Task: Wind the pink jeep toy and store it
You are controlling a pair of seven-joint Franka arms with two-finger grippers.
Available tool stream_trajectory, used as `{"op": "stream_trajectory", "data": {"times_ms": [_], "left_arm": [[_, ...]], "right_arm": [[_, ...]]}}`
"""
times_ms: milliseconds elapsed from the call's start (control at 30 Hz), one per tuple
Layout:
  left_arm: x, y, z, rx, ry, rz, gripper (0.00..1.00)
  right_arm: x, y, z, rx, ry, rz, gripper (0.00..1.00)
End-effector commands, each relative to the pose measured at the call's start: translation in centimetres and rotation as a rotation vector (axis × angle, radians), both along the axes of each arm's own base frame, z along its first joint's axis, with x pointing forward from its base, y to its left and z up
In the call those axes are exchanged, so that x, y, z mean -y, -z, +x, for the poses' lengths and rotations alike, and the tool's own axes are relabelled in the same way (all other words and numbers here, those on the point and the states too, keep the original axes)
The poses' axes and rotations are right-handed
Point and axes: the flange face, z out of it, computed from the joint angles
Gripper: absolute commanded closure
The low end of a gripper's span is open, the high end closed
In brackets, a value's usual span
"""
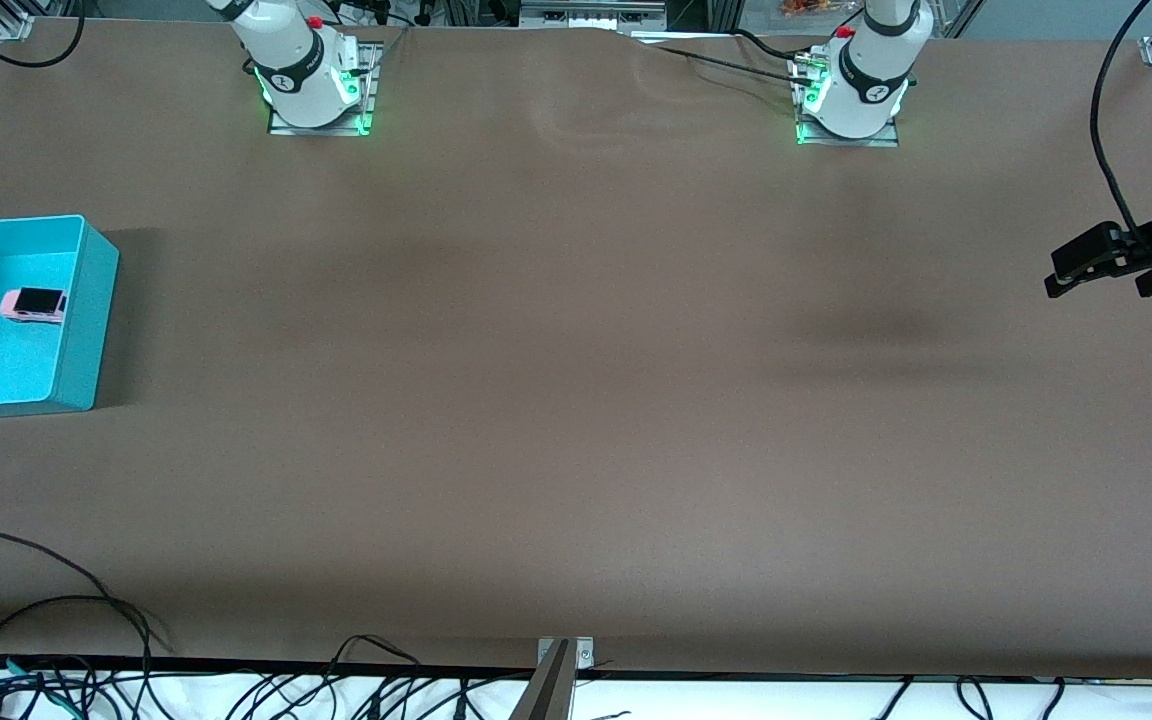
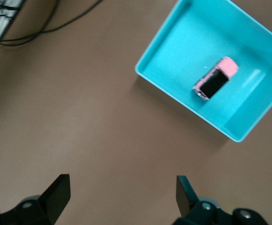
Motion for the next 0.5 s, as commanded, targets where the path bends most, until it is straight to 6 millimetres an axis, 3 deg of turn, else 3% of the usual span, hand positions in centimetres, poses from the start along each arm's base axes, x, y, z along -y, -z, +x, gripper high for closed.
{"op": "stream_trajectory", "data": {"times_ms": [0,167,467], "left_arm": [[-0.1,-0.8,-0.1,0.001,0.017,0.006,0.0],[0.5,-0.9,-0.1,0.004,0.028,0.003,0.0],[1.4,-1.2,0.3,0.041,0.043,0.003,0.0]], "right_arm": [[-3.8,-1.0,-1.3,0.058,-0.165,-0.016,0.0],[-7.5,-2.0,-1.2,0.078,-0.372,-0.04,0.0],[-13.9,-0.8,-2.4,0.05,-0.584,-0.112,0.0]]}}
